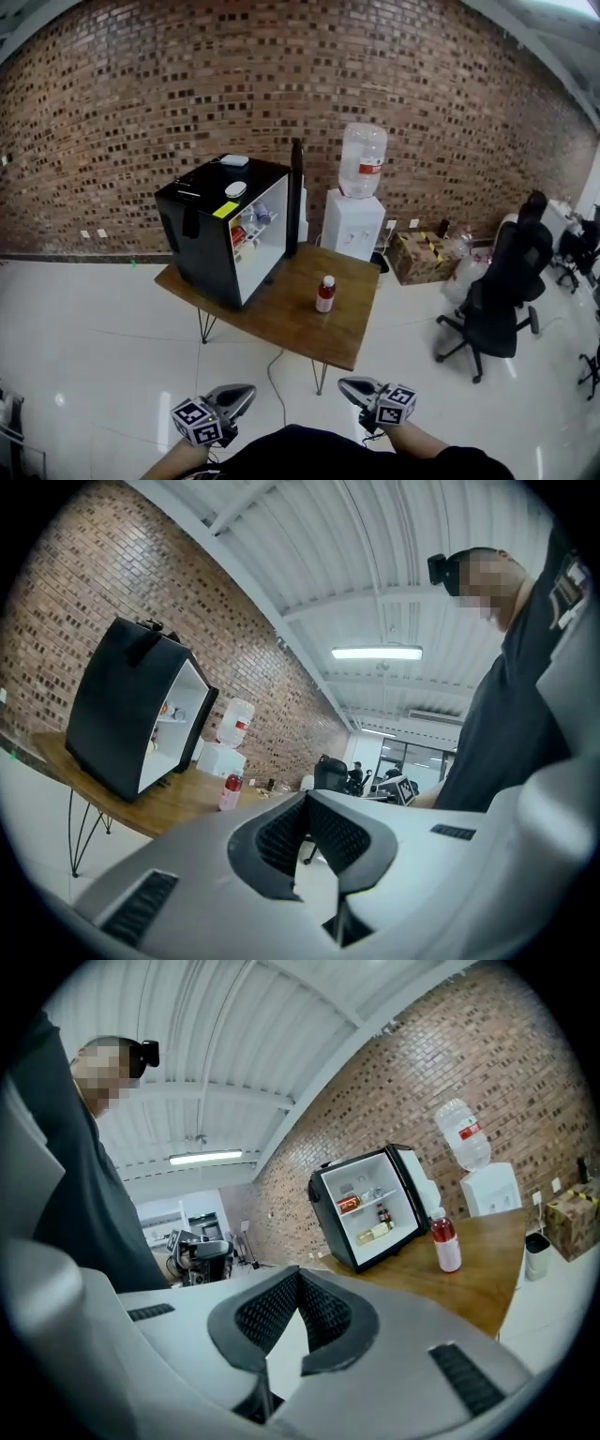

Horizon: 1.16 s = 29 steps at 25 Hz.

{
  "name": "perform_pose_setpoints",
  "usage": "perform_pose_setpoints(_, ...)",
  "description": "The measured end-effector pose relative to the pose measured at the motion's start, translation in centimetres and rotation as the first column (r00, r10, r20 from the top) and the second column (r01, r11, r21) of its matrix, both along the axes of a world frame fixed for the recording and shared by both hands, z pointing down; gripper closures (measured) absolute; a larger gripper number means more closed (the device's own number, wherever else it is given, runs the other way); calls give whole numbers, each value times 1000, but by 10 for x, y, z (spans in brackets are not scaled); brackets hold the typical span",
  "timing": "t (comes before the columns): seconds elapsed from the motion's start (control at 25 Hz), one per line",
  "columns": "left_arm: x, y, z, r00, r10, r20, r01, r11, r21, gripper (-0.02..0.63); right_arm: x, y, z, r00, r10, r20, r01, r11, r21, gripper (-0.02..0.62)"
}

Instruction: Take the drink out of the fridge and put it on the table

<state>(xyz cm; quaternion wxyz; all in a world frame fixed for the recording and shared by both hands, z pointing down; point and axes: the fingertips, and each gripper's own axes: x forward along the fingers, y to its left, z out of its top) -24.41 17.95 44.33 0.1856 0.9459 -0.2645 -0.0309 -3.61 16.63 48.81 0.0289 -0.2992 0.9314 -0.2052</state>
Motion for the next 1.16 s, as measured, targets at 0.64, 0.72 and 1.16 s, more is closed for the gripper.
perform_pose_setpoints(0.64,49,-8,-5,998,-62,31,61,997,41,603,37,-16,-1,991,-101,-83,102,995,3,595)
perform_pose_setpoints(0.72,53,-11,-10,997,-66,38,64,997,49,603,37,-19,-6,988,-119,-96,121,992,19,595)
perform_pose_setpoints(1.16,49,-31,-2,997,-57,43,56,998,36,603,28,-34,-5,986,-129,-105,134,990,42,595)
